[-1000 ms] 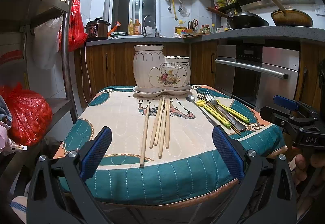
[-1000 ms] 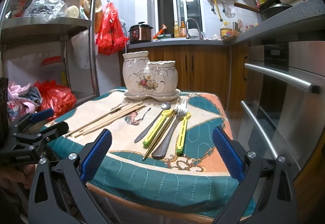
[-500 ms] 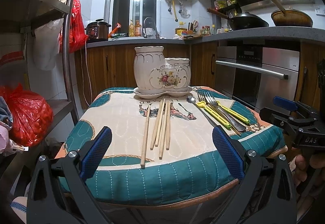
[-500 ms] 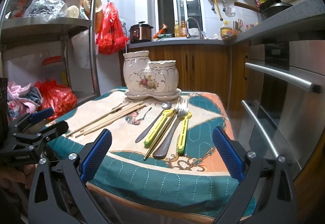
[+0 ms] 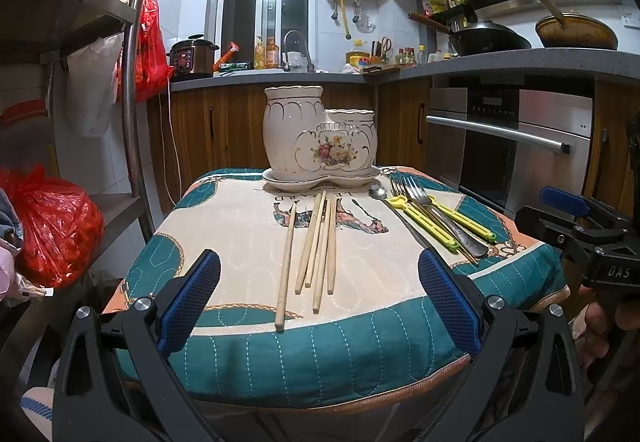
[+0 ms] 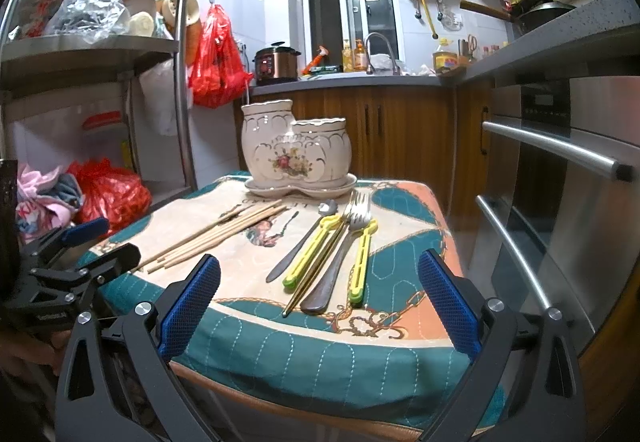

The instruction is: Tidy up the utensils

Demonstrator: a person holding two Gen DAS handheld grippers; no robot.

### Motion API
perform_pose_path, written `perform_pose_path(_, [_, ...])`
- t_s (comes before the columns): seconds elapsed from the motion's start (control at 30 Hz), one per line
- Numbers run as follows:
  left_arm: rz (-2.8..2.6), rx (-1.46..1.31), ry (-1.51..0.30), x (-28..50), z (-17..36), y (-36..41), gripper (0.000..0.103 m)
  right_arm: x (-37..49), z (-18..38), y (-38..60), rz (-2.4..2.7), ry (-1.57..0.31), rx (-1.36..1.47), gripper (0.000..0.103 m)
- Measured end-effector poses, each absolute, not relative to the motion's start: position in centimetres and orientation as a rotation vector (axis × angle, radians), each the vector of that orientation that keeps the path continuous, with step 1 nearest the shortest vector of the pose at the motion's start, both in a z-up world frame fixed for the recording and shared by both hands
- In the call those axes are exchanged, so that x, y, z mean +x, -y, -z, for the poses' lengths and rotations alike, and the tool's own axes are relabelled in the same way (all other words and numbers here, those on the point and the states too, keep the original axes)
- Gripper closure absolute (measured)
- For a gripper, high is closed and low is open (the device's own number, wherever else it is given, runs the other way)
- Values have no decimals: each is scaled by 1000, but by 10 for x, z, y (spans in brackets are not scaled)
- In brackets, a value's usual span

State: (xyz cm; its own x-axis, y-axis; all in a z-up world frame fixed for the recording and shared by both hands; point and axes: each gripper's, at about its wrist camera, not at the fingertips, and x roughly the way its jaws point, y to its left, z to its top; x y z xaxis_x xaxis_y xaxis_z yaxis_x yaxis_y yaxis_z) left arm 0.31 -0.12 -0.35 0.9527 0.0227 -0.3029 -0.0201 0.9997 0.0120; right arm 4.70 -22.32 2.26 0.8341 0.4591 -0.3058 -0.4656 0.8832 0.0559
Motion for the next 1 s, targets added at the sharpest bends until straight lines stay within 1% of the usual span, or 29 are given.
perform_pose_path(0.6, [-23,1,-319,5,6,1,5,46,-26,227,-485,-311,-10,5])
perform_pose_path(0.87, [-7,-54,-378,13,1,-14,5,47,-27,227,-487,-313,-18,5])
perform_pose_path(0.9, [0,-66,-395,16,1,-17,6,47,-28,227,-490,-315,-18,5])
perform_pose_path(0.93, [15,-75,-413,19,0,-20,9,48,-28,227,-490,-317,-18,5])
perform_pose_path(0.97, [24,-78,-429,22,-1,-21,15,49,-28,227,-489,-320,-18,5])
perform_pose_path(1.0, [27,-71,-444,26,-1,-22,18,50,-28,227,-488,-325,-17,5])
